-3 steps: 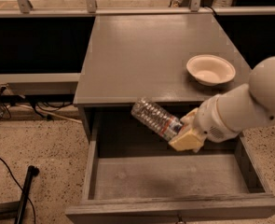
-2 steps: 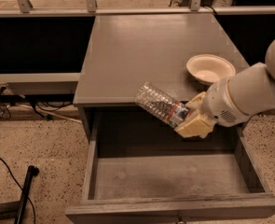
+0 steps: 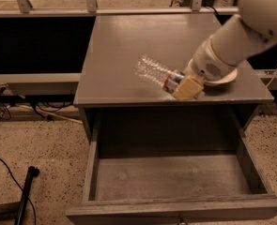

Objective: Pick water bottle from top drawer and place on counter

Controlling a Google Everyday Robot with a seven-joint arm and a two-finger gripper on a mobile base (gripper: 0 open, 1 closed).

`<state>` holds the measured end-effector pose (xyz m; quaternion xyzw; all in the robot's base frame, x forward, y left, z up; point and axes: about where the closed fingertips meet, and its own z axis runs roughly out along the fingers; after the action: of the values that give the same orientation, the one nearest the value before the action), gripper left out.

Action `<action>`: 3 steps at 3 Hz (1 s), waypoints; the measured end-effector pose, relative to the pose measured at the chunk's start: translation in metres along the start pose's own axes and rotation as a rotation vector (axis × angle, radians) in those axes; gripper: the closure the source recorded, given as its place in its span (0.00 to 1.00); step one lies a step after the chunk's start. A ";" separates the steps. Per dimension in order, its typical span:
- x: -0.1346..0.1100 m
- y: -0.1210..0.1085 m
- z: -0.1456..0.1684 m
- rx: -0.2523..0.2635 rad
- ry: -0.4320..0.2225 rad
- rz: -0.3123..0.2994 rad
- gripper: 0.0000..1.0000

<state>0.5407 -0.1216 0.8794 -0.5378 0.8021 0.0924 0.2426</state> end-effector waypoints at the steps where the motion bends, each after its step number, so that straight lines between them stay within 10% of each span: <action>1: -0.040 -0.029 0.031 -0.035 0.056 -0.004 0.70; 3: -0.076 -0.044 0.073 -0.106 0.065 -0.011 0.31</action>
Offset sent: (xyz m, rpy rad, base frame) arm 0.1228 0.1100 -0.0430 -0.0156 0.1948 0.0820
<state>0.6249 -0.0470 0.8582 -0.5572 0.8004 0.1160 0.1880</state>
